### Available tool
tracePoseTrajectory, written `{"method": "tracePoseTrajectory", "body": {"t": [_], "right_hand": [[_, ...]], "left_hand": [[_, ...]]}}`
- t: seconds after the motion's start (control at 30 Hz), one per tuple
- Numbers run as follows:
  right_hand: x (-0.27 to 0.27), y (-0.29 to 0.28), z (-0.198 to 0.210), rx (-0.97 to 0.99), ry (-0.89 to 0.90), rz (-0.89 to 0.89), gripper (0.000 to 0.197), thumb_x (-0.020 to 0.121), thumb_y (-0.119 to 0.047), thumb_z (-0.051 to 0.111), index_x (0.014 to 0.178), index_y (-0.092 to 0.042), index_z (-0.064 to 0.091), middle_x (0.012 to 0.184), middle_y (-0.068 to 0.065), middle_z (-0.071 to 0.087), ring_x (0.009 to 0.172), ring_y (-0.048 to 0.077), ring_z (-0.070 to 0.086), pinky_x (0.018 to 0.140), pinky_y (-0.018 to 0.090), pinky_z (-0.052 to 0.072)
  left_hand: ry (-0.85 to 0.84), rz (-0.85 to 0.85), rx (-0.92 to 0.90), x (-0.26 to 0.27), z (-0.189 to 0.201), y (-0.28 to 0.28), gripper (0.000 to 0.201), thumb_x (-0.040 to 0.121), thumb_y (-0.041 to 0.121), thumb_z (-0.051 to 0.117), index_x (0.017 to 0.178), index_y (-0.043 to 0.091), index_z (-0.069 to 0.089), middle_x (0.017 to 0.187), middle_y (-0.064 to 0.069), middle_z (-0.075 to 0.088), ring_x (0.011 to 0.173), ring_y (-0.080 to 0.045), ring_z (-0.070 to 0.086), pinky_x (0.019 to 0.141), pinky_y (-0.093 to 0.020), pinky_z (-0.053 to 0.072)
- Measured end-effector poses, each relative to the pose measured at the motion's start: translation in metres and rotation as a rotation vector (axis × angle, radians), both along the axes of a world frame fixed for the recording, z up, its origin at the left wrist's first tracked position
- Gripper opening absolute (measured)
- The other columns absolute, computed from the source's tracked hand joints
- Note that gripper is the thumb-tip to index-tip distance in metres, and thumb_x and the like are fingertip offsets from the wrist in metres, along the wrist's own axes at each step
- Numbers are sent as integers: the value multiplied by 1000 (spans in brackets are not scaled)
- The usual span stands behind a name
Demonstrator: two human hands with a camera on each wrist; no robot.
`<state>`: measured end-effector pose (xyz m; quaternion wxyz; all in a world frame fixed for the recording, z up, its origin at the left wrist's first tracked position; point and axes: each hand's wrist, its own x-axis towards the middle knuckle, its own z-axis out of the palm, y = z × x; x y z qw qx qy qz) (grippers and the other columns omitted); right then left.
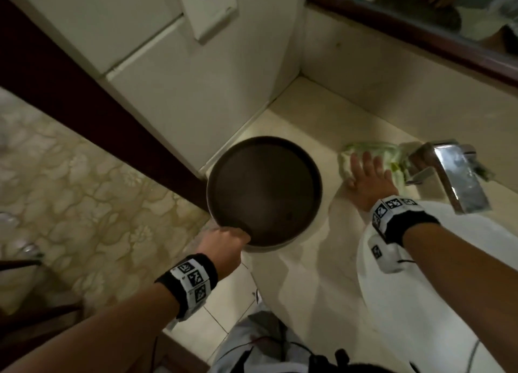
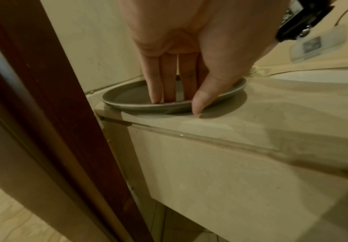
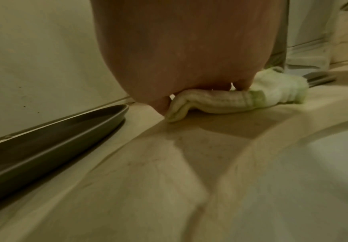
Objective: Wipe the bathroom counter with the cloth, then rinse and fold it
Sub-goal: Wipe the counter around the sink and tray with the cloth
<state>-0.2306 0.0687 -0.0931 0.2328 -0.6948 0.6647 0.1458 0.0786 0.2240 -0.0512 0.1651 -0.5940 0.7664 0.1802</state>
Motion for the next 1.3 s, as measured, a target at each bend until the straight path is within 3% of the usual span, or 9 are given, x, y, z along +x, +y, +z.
{"method": "tracePoseTrajectory", "body": {"t": [0.13, 0.2, 0.33, 0.4, 0.53, 0.73, 0.87, 1.03, 1.3], "right_hand": [[0, 2, -4, -41, -5, 0, 65, 101, -36, 24, 154, -24, -11, 161, 8, -16, 148, 32, -13, 119, 51, -1], [0, 7, -4, -41, -6, 11, 63, 101, -39, 22, 154, -24, -11, 161, 8, -16, 148, 32, -15, 119, 51, -3], [5, 30, -2, -56, 10, 35, 62, 101, -42, 16, 154, -22, -8, 161, 10, -14, 147, 35, -13, 118, 53, 0], [9, 47, -4, -59, 10, 84, 65, 96, -45, 7, 155, -20, -7, 161, 13, -12, 147, 38, -12, 117, 55, 2], [11, 82, -7, -53, -38, 135, 78, 84, -49, -8, 155, -19, 6, 162, 15, -2, 148, 39, -5, 115, 57, 7], [9, 84, -9, -95, -65, 123, 67, 93, -45, 11, 153, -19, 22, 160, 14, 16, 147, 38, 12, 114, 58, 19], [4, 57, -10, -62, -43, 125, 73, 87, -50, -7, 155, -25, -3, 163, 7, -8, 149, 31, -8, 118, 52, 4], [-7, -10, -7, -36, -58, 35, 60, 102, -40, 19, 154, -29, -9, 162, 2, -15, 148, 27, -15, 118, 52, -1], [-13, -82, -9, 9, -9, -77, 63, 101, -44, 22, 152, -35, -13, 159, -2, -24, 146, 25, -23, 117, 51, -8]], "left_hand": [[37, 62, 26, -10, 9, 2, 34, 92, 38, 40, 118, 28, 60, 108, 6, 63, 98, -17, 61, 87, -30, 48], [83, 79, 27, -14, 10, -8, 42, 90, 50, 41, 126, 31, 54, 119, 5, 59, 109, -19, 57, 95, -34, 46], [27, 83, 74, -26, 5, -55, 76, 86, 64, 49, 150, 38, 18, 160, 0, 12, 146, -27, 14, 114, -51, 26], [5, 125, 122, -31, 1, -87, 91, 79, 71, 54, 150, 42, 5, 162, 2, -4, 148, -30, 0, 112, -60, 23], [-46, 204, 223, -33, -13, -136, 118, 60, 81, 63, 147, 48, -10, 160, 2, -18, 146, -37, -10, 108, -68, 24], [-22, 270, 284, -33, -29, -138, 127, 57, 76, 72, 146, 49, -15, 157, 2, -26, 144, -39, -17, 109, -67, 23], [-16, 275, 309, -33, -25, -140, 127, 57, 73, 74, 146, 50, -14, 157, 3, -28, 145, -37, -18, 106, -70, 25], [-37, 271, 304, -36, -23, -137, 124, 59, 73, 72, 146, 51, -13, 157, 5, -27, 145, -34, -17, 99, -75, 27], [-5, 288, 331, -34, -23, -137, 123, 61, 71, 74, 145, 52, -13, 155, 6, -31, 144, -33, -22, 100, -78, 22]]}}
